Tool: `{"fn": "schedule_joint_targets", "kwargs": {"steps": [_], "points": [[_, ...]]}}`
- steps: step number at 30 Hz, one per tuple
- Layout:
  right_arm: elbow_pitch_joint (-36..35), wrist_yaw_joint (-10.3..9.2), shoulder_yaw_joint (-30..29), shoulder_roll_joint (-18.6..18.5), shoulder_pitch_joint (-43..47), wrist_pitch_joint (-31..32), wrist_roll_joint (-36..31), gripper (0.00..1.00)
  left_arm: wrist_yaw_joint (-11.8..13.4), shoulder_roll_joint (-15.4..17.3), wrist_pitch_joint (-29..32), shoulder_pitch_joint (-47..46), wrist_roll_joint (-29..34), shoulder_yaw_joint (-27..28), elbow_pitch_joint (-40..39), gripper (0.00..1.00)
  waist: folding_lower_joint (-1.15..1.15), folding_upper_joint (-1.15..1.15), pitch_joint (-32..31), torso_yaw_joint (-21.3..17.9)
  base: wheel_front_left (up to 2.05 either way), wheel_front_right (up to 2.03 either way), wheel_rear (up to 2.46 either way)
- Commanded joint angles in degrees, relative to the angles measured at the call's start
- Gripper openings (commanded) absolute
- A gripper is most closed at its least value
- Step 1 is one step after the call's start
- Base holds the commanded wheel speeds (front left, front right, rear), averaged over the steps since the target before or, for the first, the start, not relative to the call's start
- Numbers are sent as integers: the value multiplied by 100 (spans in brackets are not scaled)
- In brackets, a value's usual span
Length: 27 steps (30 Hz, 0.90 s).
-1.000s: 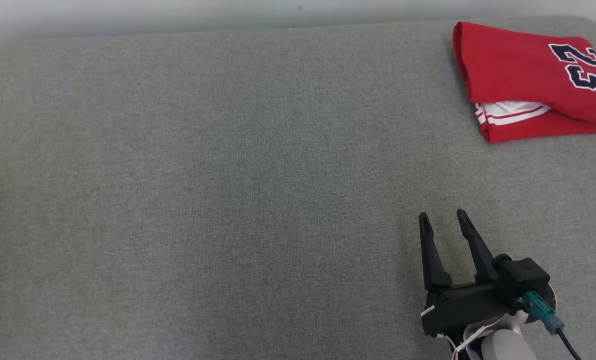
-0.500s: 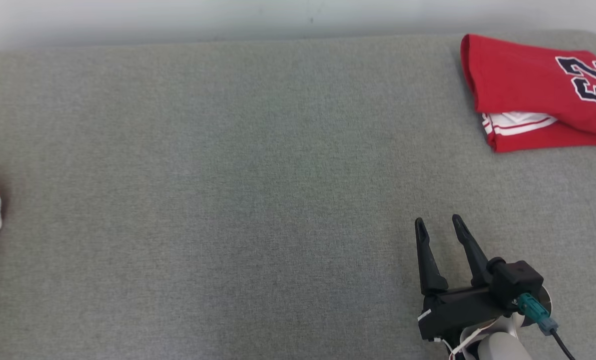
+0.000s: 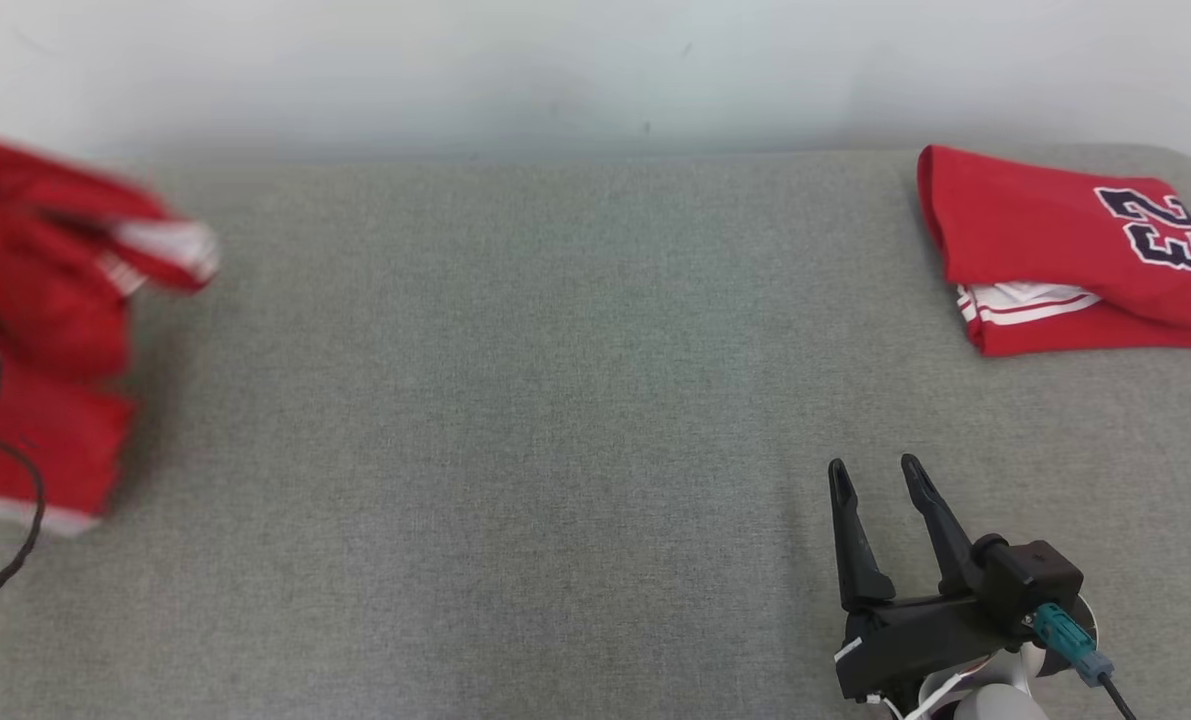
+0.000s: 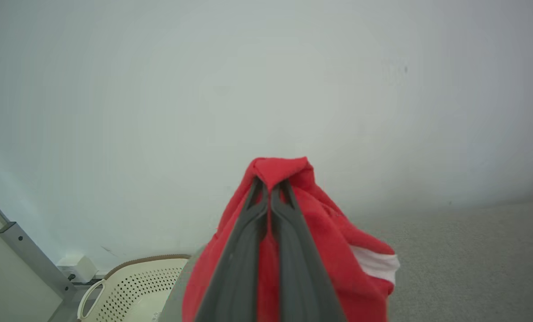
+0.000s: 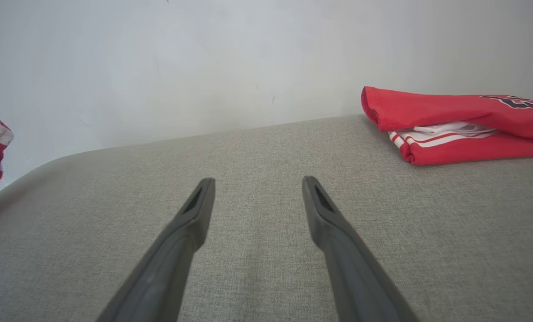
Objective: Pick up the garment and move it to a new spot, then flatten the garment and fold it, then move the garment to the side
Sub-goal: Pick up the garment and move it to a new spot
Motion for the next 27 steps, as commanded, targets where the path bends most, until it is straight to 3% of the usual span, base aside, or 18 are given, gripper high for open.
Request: {"fn": "schedule_joint_targets", "kwargs": {"steps": [1,6,16,27], "points": [[-19,1,10,-3,91,-27,65,100,6,22,79,-46,-113,-142,-318,0,1,0,-94,-79,0,0,0],[-68,1,19,-3,126,-27,182,100,5,54,467,48,-338,-523,-1496,0,1,0,-140,-334,0,0,0],[-99,1,37,-3,109,-27,341,100,25,-206,1310,228,-595,-1012,-3471,0,1,0,-109,-1001,0,0,0],[-187,1,-31,-1,122,-27,374,100,152,-944,1798,609,-755,-1767,-4692,0,1,0,15,-1419,0,0,0]]}}
